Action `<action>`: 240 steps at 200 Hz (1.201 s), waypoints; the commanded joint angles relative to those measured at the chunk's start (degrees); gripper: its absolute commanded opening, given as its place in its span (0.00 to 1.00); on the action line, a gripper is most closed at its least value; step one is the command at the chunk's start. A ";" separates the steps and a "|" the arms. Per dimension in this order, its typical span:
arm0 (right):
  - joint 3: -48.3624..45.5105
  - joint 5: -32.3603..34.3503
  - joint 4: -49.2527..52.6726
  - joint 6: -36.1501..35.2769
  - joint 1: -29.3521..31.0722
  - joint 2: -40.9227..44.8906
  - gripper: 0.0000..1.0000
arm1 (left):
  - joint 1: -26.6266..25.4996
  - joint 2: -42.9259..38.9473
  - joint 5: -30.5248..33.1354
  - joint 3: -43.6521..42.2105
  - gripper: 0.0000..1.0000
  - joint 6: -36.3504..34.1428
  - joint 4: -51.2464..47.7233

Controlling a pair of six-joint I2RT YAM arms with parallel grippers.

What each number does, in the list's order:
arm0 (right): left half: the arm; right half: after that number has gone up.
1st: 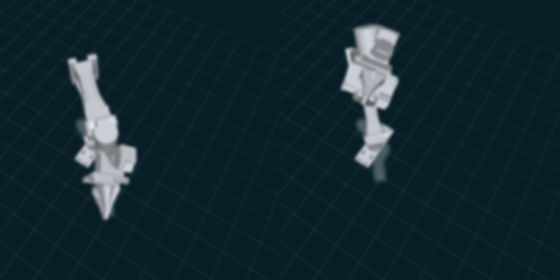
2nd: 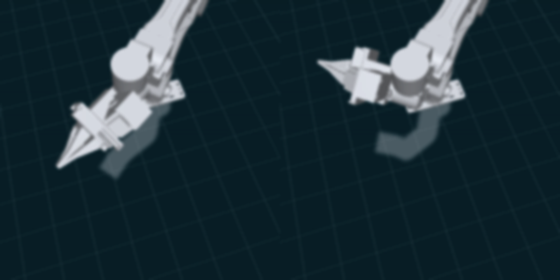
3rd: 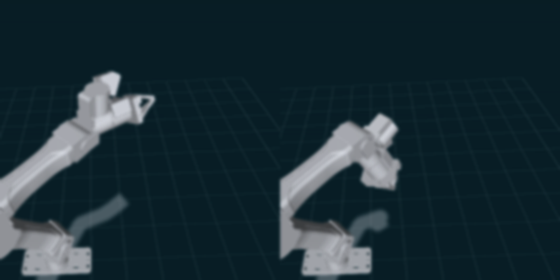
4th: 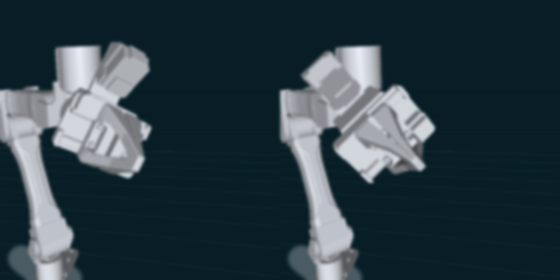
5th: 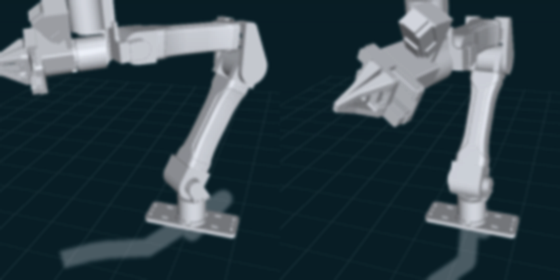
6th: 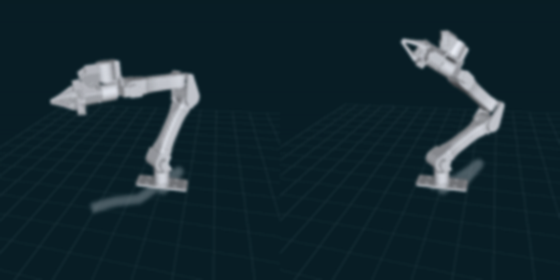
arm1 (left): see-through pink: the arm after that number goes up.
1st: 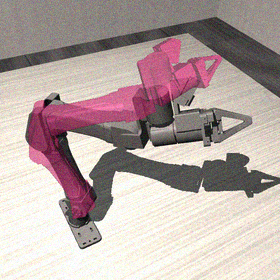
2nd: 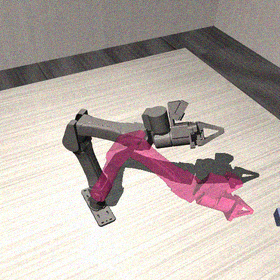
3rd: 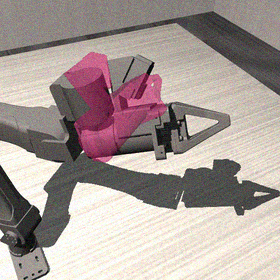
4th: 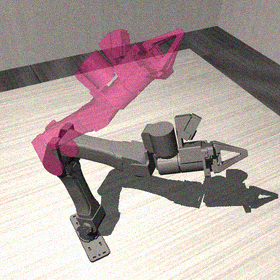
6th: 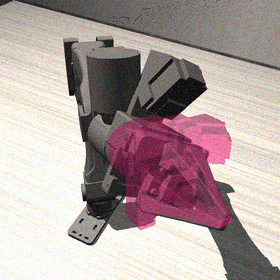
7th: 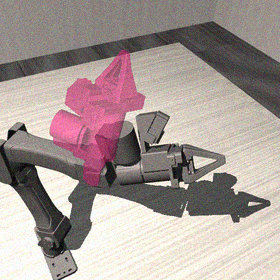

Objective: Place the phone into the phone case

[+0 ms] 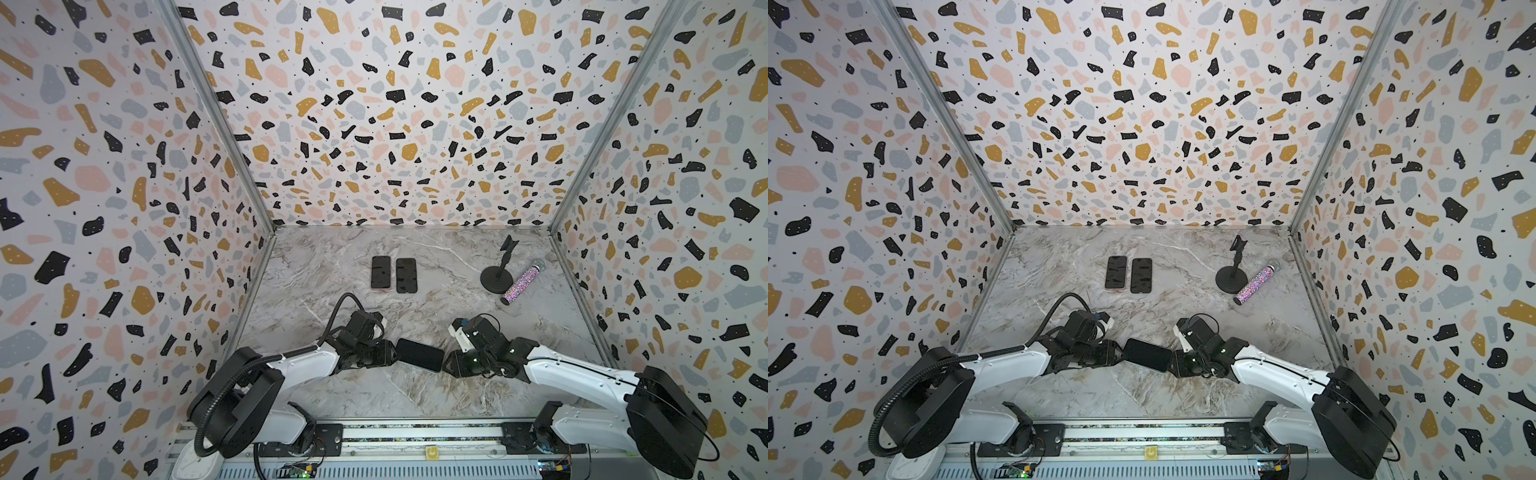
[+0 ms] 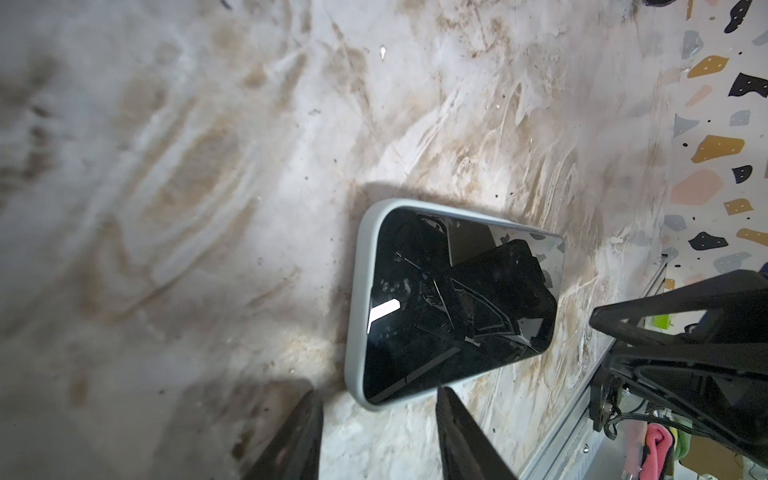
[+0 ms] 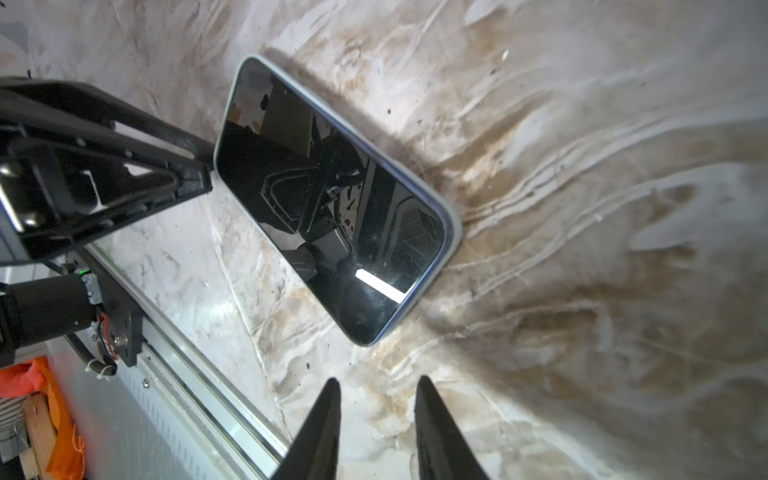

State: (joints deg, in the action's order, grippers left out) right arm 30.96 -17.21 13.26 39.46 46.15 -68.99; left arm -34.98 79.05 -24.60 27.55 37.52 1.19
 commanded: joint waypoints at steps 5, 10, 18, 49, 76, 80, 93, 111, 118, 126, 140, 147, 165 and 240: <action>3.85 4.57 0.94 -5.76 0.35 -0.36 0.31 | -0.17 1.11 0.12 0.53 0.46 -1.69 -1.19; 5.33 6.44 1.97 -8.32 0.07 -0.58 0.32 | -0.17 0.91 -0.01 0.45 0.46 -1.48 -1.18; 6.72 7.73 2.02 -11.69 -0.67 -1.22 0.33 | -0.17 0.24 -0.26 -0.08 0.46 -1.10 -1.17; 7.82 -0.16 -3.60 -17.18 -5.63 -6.52 0.41 | -0.73 -4.39 -1.54 -3.29 0.49 1.21 -1.03; 10.09 -4.93 -5.25 -19.83 -5.93 -13.02 0.48 | -4.08 -6.61 -1.95 -4.54 0.55 3.62 0.52; 10.29 -5.38 -5.21 -20.09 -5.98 -13.72 0.49 | -4.69 -6.68 -1.95 -4.59 0.56 3.97 1.04; 10.20 -6.34 -5.80 -20.74 -5.98 -15.09 0.52 | -6.48 -6.31 -1.87 -4.69 0.56 4.95 2.60; 9.57 -7.91 -6.66 -21.05 -5.98 -16.52 0.55 | -8.36 -4.75 -1.73 -4.16 0.56 6.24 5.03; 9.26 -8.47 -6.66 -21.07 -5.90 -16.98 0.55 | -8.98 -3.84 -1.60 -3.72 0.55 6.47 5.67; 8.88 -8.95 -6.73 -21.01 -5.75 -17.07 0.55 | -9.68 -2.73 -1.47 -3.05 0.54 6.58 6.20; 7.99 -9.45 -7.05 -20.60 -5.25 -16.71 0.54 | -10.23 -0.75 -1.18 -2.32 0.52 6.69 7.81; 7.49 -9.99 -7.18 -20.32 -5.12 -16.38 0.53 | -10.24 0.43 -1.09 -1.92 0.50 6.68 8.37; 5.86 -11.46 -8.10 -19.11 -4.64 -15.35 0.50 | -10.27 3.38 -0.68 -0.15 0.47 6.23 9.14; 0.77 -13.75 -13.93 -11.55 0.46 -12.54 0.43 | -9.33 12.73 -0.01 9.98 0.34 2.54 6.02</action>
State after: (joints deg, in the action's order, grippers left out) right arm 32.64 -28.25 2.46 24.71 44.77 -82.74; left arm -44.49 89.41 -24.58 34.17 42.37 7.81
